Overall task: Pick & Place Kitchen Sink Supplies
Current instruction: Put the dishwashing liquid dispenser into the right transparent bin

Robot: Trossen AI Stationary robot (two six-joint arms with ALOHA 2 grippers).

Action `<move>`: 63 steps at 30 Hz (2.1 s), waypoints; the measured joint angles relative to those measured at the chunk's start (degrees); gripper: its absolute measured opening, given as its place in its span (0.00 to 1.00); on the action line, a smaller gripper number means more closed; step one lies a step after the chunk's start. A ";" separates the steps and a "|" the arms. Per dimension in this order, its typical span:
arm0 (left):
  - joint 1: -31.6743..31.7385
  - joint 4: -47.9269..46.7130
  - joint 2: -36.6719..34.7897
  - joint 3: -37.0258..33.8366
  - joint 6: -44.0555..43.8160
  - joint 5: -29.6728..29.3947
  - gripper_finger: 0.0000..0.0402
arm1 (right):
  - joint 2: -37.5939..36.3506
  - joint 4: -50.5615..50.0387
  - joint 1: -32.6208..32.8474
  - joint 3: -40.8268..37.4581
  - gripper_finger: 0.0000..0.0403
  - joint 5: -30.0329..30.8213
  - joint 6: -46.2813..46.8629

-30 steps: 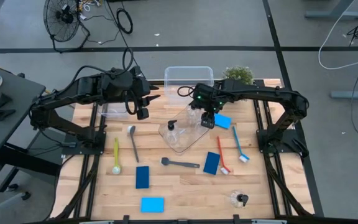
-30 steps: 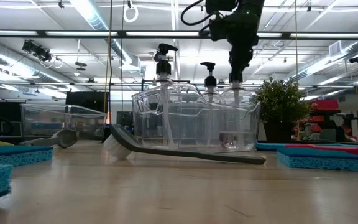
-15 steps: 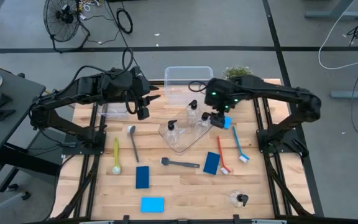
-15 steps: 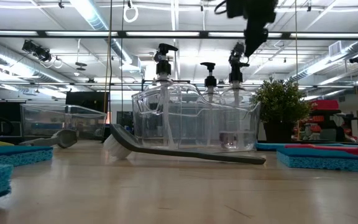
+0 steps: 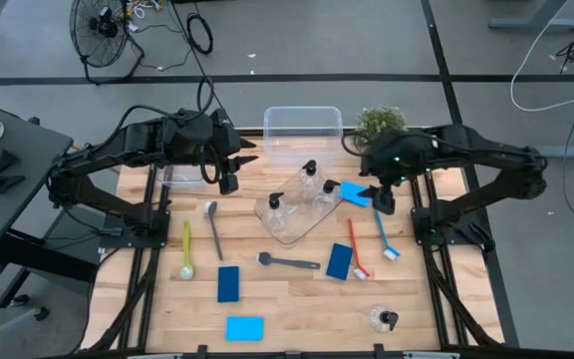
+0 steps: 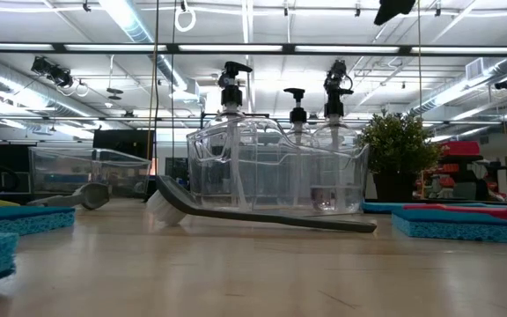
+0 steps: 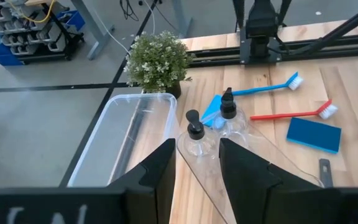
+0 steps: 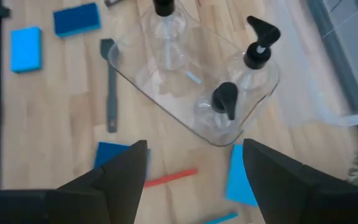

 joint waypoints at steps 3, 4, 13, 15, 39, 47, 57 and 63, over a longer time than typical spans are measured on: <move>0.00 0.00 0.00 0.00 -0.02 0.02 0.32 | -0.65 0.08 0.62 0.00 0.66 -1.41 2.98; 0.00 0.00 0.00 0.00 -0.02 0.00 0.32 | -0.67 0.26 0.66 0.00 0.66 -1.46 3.10; 0.02 -0.02 0.00 0.00 -2.07 0.03 0.32 | -0.56 -0.85 0.68 0.00 0.66 -9.60 3.74; 0.02 -0.04 0.00 0.00 -3.46 0.83 0.32 | -0.56 -1.23 1.10 0.00 0.66 -11.72 4.82; 0.02 -0.59 0.00 -0.04 -7.02 7.98 0.32 | 0.13 1.29 26.85 -8.21 0.66 -11.91 12.80; 0.02 -1.01 0.00 -0.04 -6.84 7.98 0.32 | 0.16 8.48 31.85 -16.42 0.66 -18.33 18.05; 0.02 -1.46 0.00 -0.04 -5.58 7.98 0.32 | 0.14 12.48 36.67 -16.96 0.66 -20.01 21.38; 0.02 -1.48 0.00 -0.04 -5.51 7.98 0.32 | 0.14 14.15 39.81 -16.94 0.66 -21.05 23.82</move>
